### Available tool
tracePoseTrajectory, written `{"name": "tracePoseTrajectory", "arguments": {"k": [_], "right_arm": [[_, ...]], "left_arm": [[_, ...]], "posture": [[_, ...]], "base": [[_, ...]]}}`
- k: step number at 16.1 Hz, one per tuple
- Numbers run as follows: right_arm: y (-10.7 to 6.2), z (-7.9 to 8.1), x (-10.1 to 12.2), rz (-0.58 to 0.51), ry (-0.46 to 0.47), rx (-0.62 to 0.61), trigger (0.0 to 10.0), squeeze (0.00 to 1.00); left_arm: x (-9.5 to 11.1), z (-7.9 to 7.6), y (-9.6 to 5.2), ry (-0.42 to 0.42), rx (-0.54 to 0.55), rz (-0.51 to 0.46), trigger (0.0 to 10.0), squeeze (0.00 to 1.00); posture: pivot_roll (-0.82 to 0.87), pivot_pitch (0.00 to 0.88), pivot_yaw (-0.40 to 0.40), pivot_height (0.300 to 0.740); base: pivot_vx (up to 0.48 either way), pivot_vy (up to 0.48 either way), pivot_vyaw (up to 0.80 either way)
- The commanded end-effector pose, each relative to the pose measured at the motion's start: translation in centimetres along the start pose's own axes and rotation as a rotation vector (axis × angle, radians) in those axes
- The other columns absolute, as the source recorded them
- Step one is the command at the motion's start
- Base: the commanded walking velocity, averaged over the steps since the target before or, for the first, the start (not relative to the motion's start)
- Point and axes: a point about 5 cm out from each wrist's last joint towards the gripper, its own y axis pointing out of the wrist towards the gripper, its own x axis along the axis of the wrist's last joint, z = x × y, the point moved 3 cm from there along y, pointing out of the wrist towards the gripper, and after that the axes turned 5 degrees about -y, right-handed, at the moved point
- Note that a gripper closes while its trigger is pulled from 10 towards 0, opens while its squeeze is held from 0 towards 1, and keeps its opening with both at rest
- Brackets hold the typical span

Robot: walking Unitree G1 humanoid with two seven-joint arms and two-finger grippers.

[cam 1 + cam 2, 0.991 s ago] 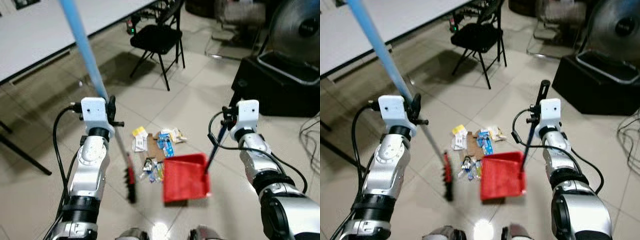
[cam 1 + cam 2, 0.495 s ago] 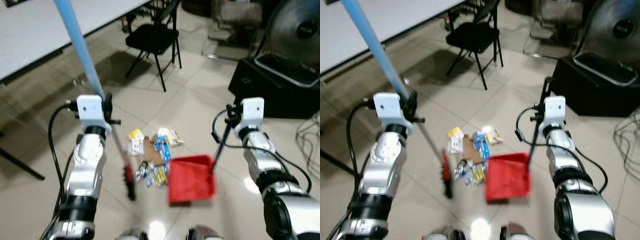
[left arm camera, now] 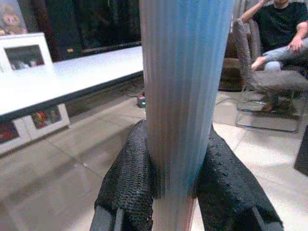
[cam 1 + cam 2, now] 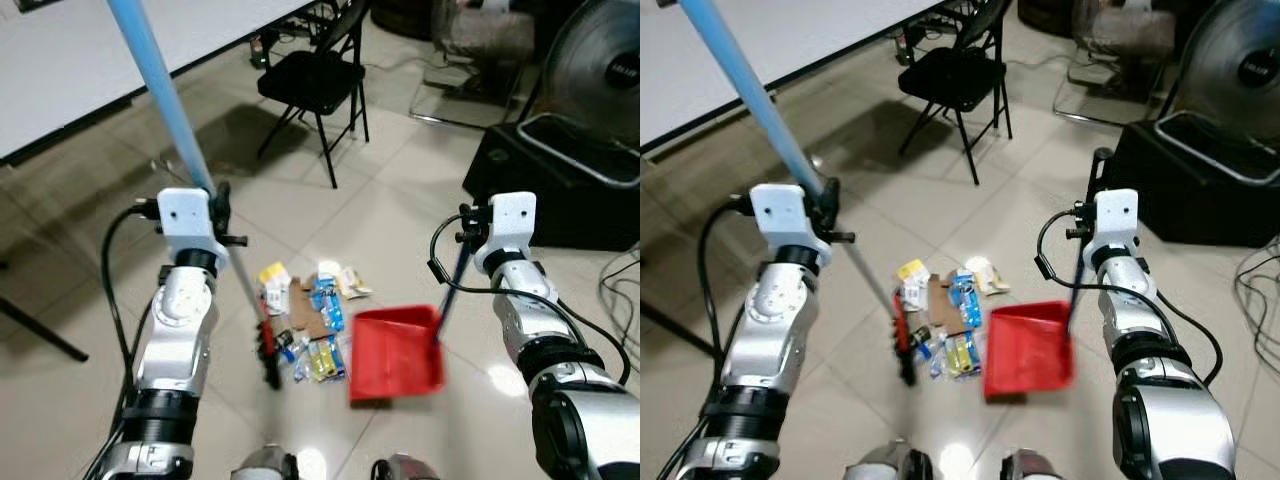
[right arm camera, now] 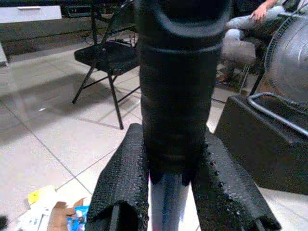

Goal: Sweep floor

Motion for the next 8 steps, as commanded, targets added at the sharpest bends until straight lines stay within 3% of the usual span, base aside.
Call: {"name": "tracePoseTrajectory", "arguments": {"k": [1,5,8], "right_arm": [[0.2,-0.2,1.0,-0.048,0.000,-0.007,10.0,0.00],[0.1,-1.4,1.2,-0.048,-0.055,0.000,10.0,0.00],[-0.1,-2.9,1.2,-0.039,-0.109,-0.004,10.0,0.00]], "left_arm": [[1.8,-0.4,0.4,0.006,-0.018,-0.072,10.0,0.00],[2.8,0.1,0.7,0.058,-0.082,-0.092,10.0,0.00],[2.4,1.6,1.2,0.164,-0.150,-0.052,10.0,0.00]], "posture": [[-0.01,0.101,0.055,0.740],[-0.01,0.098,0.060,0.740],[-0.01,0.106,0.069,0.740]], "base": [[0.000,0.000,0.00],[0.000,0.000,0.00],[0.000,0.000,0.00]]}}
